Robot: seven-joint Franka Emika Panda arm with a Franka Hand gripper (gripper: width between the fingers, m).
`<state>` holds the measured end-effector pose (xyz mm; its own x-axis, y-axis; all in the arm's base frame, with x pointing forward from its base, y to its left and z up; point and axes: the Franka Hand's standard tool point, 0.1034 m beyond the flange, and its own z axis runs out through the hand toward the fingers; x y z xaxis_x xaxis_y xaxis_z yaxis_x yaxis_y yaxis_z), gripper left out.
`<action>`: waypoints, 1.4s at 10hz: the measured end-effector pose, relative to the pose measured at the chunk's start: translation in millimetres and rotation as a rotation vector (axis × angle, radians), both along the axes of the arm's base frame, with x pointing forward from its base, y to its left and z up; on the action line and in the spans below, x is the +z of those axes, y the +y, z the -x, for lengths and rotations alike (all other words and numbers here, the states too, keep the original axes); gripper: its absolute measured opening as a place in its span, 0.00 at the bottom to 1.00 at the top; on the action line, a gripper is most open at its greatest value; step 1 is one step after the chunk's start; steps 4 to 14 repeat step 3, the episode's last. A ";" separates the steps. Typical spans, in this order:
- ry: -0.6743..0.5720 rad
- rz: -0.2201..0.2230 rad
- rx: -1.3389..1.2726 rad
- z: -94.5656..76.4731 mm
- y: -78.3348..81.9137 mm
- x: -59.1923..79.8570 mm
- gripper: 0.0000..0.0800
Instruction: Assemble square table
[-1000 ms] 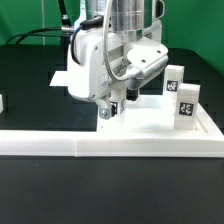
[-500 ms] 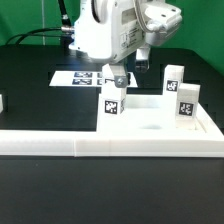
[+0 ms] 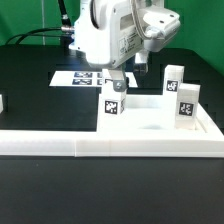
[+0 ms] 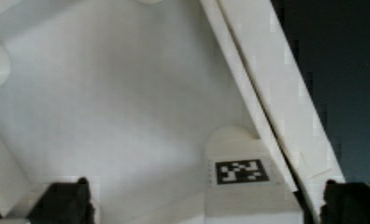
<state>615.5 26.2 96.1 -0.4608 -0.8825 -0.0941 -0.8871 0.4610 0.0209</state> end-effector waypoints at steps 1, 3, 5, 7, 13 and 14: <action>0.000 0.000 0.000 0.1 0.0 -0.2 0.81; 0.001 0.000 0.000 0.2 -0.1 -0.5 0.81; 0.001 0.000 0.000 0.2 -0.1 -0.5 0.81; 0.001 0.000 0.000 0.2 -0.1 -0.5 0.81; 0.001 0.000 0.000 0.2 -0.1 -0.5 0.81; 0.001 0.000 0.000 0.2 -0.1 -0.5 0.81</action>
Offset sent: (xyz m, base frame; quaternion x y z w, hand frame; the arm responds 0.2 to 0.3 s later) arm 0.0000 0.0000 0.0000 0.0000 0.0000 0.0000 1.0000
